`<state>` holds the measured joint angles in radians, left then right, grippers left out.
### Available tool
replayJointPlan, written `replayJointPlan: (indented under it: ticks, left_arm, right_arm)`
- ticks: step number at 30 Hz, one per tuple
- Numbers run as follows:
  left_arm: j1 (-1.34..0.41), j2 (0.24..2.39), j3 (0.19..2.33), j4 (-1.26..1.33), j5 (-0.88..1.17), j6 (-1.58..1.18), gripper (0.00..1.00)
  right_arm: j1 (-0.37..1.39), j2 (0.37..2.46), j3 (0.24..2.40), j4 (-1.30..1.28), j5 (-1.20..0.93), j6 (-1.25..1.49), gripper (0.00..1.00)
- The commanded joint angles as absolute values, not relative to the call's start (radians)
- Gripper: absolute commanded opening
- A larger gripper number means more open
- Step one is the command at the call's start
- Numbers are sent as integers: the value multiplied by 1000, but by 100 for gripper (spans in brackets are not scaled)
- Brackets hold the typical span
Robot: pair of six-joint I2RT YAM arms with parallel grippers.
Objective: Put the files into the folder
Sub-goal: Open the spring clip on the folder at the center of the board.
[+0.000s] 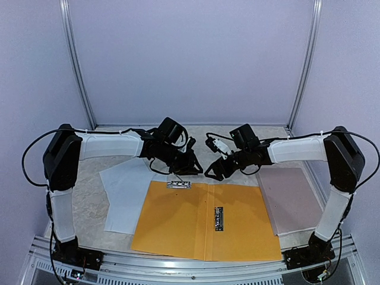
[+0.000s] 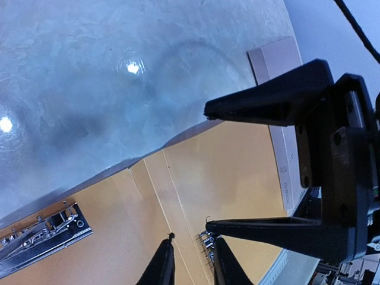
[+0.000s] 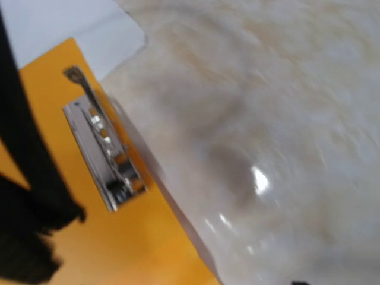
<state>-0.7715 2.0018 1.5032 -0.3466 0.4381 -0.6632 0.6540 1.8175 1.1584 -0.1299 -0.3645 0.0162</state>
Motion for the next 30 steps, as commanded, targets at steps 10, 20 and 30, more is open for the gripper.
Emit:
replayJointPlan:
  ticks: [10,20,30]
  left_arm:
    - [-794,1802,1264,-325,212,-654,67]
    - [-722,1850,1270,-395,105,-652,73]
    - [-715,2005,1422,-394,175,-600,71]
  right_arm:
    - [644,1774,1054,-99,-346,69,73]
    - [645,1804,1059,-84,-364,76,73]
    - [644,1798,1029,-73,-354,95,73]
